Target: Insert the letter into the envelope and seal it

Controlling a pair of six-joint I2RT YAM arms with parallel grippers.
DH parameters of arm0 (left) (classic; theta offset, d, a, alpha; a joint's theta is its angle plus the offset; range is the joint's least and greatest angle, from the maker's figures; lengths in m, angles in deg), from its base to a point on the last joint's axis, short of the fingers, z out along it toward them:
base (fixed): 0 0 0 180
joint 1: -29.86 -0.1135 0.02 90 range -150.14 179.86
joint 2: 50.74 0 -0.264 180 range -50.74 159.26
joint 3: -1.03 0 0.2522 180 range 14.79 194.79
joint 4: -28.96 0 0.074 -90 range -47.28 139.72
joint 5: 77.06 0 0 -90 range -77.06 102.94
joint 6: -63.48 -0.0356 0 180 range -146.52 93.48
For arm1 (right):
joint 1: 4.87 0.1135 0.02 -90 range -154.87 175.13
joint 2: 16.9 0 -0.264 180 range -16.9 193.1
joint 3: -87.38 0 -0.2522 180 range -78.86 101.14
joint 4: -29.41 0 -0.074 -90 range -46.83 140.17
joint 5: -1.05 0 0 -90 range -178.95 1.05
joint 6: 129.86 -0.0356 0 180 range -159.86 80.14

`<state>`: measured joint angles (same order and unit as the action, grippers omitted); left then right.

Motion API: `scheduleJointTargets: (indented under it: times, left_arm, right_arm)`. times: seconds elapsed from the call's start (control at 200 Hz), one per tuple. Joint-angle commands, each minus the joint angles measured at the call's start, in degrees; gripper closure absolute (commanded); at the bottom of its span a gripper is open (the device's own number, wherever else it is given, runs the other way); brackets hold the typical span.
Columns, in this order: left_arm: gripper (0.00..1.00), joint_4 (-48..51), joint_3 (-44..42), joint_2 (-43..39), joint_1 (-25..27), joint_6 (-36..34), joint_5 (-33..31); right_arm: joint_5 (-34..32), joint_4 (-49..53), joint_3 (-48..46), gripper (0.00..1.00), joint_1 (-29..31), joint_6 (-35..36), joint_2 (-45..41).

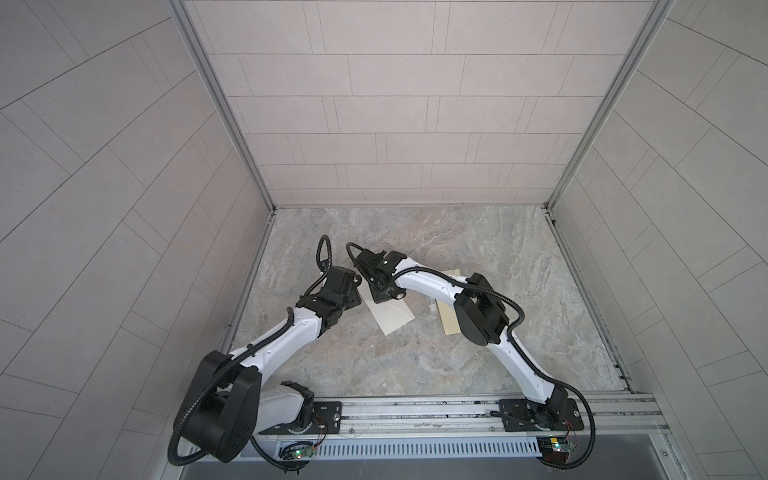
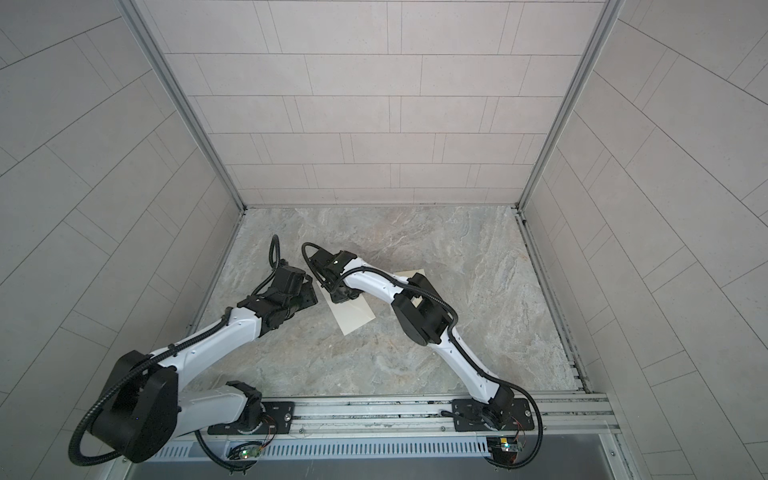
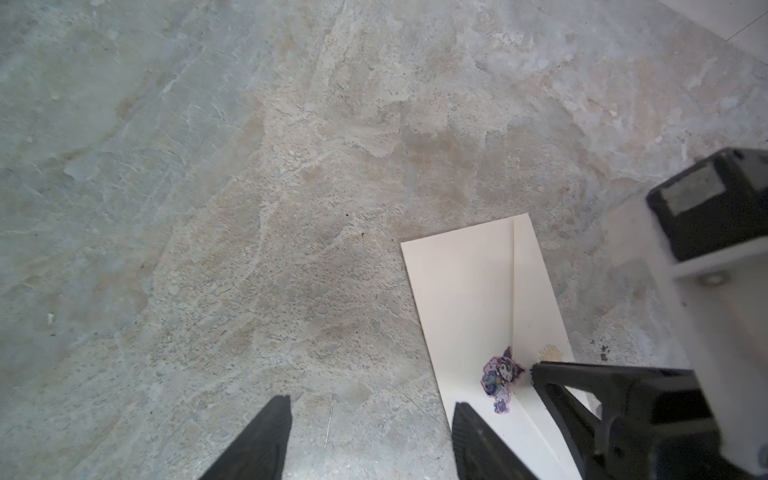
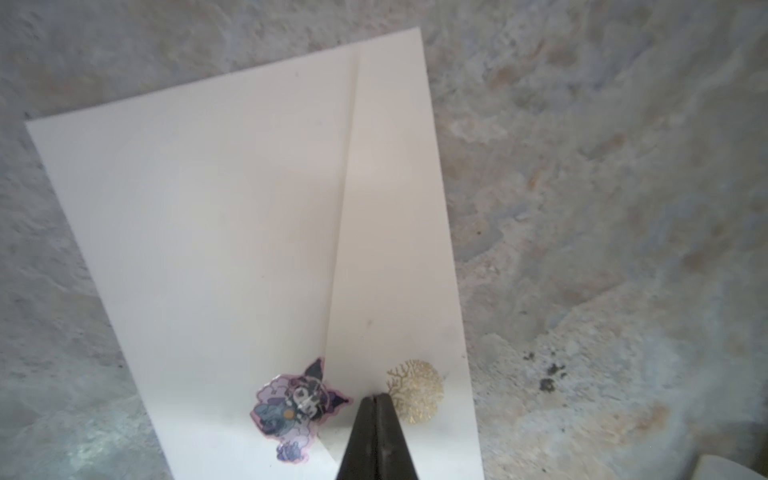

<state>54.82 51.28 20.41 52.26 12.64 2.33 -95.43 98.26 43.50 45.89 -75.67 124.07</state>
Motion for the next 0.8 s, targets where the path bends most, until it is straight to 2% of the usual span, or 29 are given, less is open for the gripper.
scheduleJointTargets:
  times: [0.0,0.155,0.31,0.5,0.655,0.796]
  left_arm:
    - [0.32,1.78,1.25,0.82,-0.63,1.61,0.45]
    - [0.32,1.35,1.57,1.74,-0.73,1.45,2.39]
    - [0.32,1.79,2.05,2.82,-0.68,1.36,3.47]
    - [0.32,2.62,3.32,4.41,-0.73,0.93,4.79]
    - [0.32,3.65,4.77,5.87,-0.73,-0.22,6.57]
    - [0.32,4.36,5.47,6.86,-0.68,-0.66,7.18]
  right_arm:
    - [3.61,9.69,-5.05,0.96,2.15,3.78,7.3]
    - [7.89,-3.86,-11.94,0.96,0.59,5.52,-3.96]
    - [9.91,-8.14,-12.77,0.96,-1.78,4.5,-9.95]
    - [11.99,-7.03,-11.21,0.96,-2.33,4.82,-9.78]
    - [13.5,-8.34,-14.64,0.96,-1.9,3.97,-9.76]
    - [11.24,-8.34,-16.74,0.96,-0.9,4.15,-10.26]
